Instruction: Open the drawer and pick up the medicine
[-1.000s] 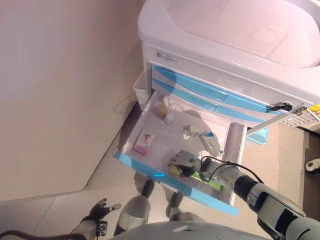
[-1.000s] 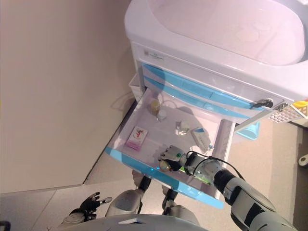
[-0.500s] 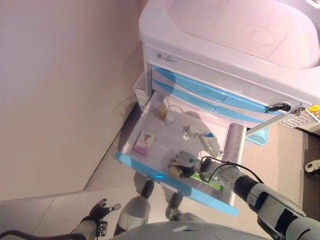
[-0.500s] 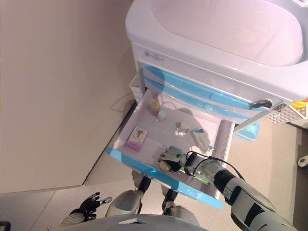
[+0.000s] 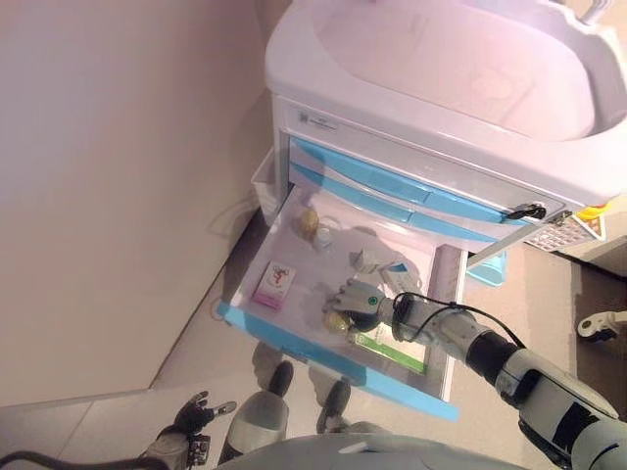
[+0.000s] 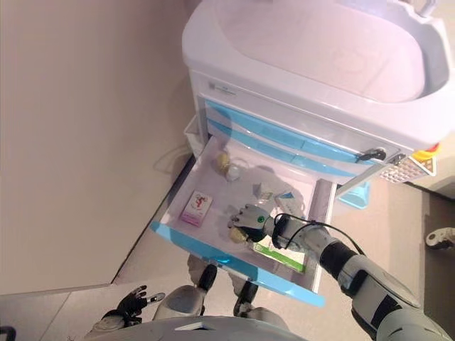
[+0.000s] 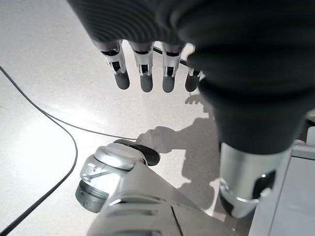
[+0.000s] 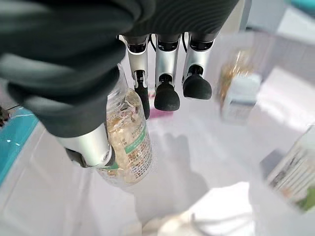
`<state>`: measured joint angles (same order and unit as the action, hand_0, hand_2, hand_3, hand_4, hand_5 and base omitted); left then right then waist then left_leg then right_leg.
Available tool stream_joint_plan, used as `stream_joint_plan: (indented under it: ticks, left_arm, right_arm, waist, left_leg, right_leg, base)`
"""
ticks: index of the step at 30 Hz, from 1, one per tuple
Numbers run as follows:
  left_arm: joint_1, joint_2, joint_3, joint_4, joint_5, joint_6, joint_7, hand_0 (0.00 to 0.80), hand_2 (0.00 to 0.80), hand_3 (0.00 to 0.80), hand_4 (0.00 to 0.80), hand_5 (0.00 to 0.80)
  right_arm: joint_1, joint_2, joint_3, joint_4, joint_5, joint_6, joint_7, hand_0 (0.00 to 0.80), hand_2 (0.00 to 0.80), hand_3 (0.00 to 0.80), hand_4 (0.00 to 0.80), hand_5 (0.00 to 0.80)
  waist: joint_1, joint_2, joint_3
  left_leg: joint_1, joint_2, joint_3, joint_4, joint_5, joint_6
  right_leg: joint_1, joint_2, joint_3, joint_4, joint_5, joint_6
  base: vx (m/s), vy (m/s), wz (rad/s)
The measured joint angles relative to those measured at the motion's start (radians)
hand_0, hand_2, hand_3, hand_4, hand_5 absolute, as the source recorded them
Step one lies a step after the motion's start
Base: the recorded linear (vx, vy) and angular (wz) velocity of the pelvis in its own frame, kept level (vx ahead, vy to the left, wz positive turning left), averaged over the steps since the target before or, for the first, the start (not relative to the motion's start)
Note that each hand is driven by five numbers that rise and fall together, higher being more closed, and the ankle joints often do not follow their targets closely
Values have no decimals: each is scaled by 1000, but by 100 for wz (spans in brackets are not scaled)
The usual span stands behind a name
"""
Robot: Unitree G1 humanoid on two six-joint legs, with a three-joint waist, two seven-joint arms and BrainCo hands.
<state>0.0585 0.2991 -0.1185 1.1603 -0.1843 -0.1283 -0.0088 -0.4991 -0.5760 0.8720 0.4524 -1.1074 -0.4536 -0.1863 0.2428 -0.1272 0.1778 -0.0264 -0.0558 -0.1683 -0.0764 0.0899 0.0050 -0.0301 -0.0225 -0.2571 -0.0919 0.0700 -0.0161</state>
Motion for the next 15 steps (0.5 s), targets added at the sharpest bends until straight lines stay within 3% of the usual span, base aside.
stream_joint_plan:
  ticks: [8,15]
  left_arm:
    - [16,1,14,-6,0,22,0,0,0,0,0,0]
    - [44,3,49,-5,0,38,-1,0,0,0,0,0]
  right_arm:
    - [-26,-109,-74,-224,226,-5,202,800,800,800,800,800]
    - [-34,-220,-207,-423,568,83,511,800,800,800,800,800]
  waist:
    - [-14,-7,-8]
    - [-51,-5,-16]
  left_leg:
    - [30,2,24,-3,-4,2]
    - [42,2,44,-3,-8,6]
  right_leg:
    - [19,2,25,0,0,0]
    - [23,3,46,0,1,0]
  base:
    - [17,15,-9]
    - [3,22,-8]
